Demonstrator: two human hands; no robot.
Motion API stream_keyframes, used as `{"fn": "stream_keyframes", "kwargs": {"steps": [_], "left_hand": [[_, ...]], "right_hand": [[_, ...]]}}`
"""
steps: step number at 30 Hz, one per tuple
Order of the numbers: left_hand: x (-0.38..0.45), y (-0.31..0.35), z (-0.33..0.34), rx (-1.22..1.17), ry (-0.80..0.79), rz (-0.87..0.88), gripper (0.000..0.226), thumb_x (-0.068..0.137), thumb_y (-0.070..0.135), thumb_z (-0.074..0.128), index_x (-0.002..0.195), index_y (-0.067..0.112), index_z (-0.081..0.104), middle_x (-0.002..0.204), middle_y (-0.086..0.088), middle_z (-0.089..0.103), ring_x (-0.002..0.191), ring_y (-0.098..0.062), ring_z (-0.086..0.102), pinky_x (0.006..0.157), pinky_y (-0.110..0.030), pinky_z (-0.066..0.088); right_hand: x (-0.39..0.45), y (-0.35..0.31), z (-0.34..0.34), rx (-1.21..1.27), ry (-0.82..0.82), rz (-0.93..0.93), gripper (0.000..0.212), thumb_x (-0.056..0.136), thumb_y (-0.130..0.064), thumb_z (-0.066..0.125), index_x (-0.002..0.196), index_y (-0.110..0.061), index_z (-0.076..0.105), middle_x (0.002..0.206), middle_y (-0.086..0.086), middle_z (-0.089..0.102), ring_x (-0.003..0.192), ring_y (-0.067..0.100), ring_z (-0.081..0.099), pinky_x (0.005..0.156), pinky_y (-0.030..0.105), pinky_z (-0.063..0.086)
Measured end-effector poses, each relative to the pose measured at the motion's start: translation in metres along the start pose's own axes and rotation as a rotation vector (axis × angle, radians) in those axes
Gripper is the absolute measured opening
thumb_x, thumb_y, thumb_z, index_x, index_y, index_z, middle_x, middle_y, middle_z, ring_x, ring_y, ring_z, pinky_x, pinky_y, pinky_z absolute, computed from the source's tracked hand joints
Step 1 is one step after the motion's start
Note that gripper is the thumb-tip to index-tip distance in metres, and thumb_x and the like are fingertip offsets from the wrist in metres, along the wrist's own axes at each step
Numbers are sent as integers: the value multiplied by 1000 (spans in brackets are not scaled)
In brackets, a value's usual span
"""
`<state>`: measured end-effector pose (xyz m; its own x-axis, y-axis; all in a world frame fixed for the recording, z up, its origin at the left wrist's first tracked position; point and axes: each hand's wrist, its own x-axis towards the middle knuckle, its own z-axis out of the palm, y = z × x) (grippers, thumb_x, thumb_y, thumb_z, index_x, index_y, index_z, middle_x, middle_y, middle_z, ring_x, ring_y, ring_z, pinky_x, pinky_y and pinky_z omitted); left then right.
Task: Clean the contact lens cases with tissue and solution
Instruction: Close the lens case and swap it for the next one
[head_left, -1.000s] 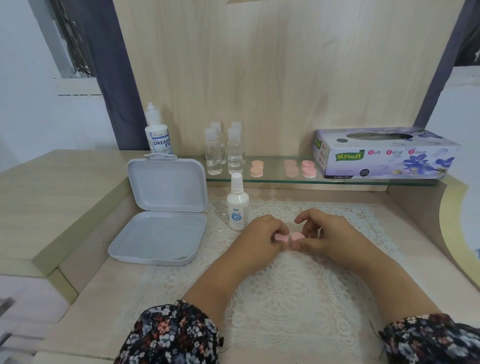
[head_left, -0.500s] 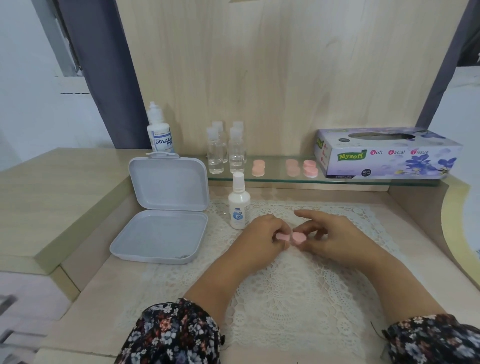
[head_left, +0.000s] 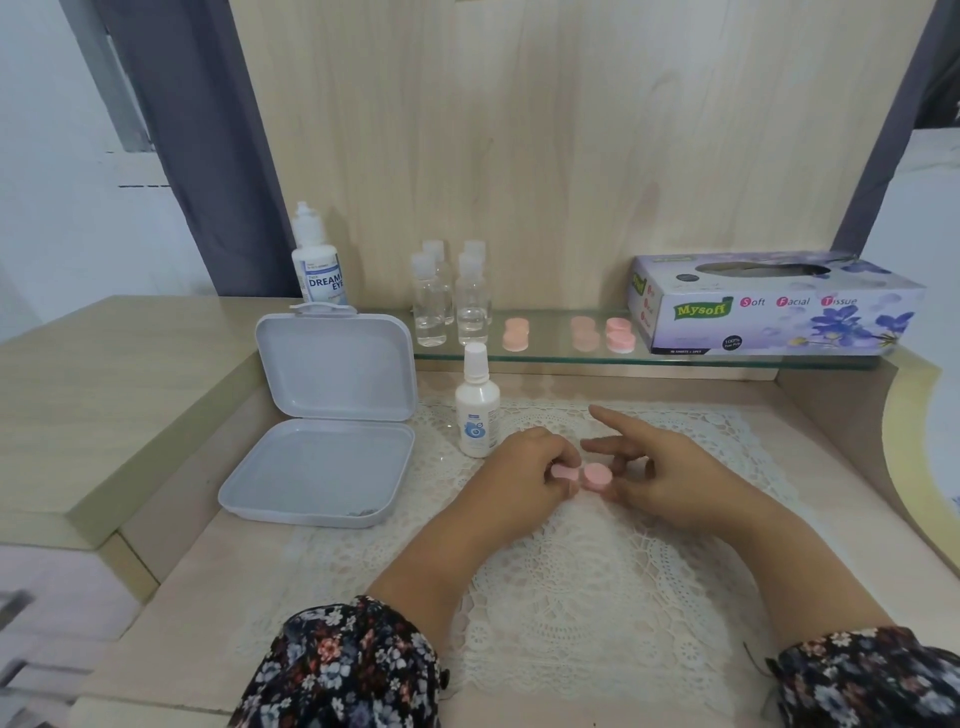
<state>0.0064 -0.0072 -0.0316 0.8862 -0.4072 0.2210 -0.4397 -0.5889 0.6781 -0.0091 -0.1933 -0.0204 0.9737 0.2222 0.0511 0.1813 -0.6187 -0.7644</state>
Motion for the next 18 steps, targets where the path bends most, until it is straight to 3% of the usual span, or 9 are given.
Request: {"fn": "stream_keyframes", "kwargs": {"steps": [4,8,11,13,16,18], "left_hand": [[0,0,0,-2,-5,0,15,87,14,66,101,16,65,101,6,55,97,-11,51,90,-27,44],[0,0,-1,19,-7,8,16,89,17,65,104,16,65,102,7,55,99,-12,51,90,-27,44],[0,0,0,19,4,13,16,89,18,64,105,16,65,101,8,55,98,-10,51,89,-24,44],[0,0,0,16,3,10,18,88,16,64,106,16,65,100,9,53,97,-9,50,88,-22,42],[0,0,-1,11,-3,15,17,88,14,65,105,16,65,100,9,53,97,-10,50,89,-23,42],[0,0,-1,3,-4,17,15,88,15,65,103,17,65,100,9,54,99,-10,50,90,-24,42]], "right_hand": [[0,0,0,-31,14,-9,74,83,-24,75,144,-39,36,100,-29,69,86,-9,60,69,-2,38],[0,-3,3,-94,51,11,77,76,-27,81,140,-39,40,90,-20,66,70,-4,57,65,7,45],[2,-5,5,-166,61,23,85,71,-38,82,142,-38,36,92,-16,59,71,0,55,65,14,43],[1,-4,4,-157,53,20,94,69,-40,83,145,-40,29,102,-21,57,82,0,55,72,17,42],[-1,-2,0,-64,22,34,94,75,-31,81,148,-45,22,113,-29,59,101,-11,52,73,10,43],[-2,-2,0,-29,2,44,89,80,-27,78,147,-44,22,107,-28,66,95,-19,55,68,2,43]]}}
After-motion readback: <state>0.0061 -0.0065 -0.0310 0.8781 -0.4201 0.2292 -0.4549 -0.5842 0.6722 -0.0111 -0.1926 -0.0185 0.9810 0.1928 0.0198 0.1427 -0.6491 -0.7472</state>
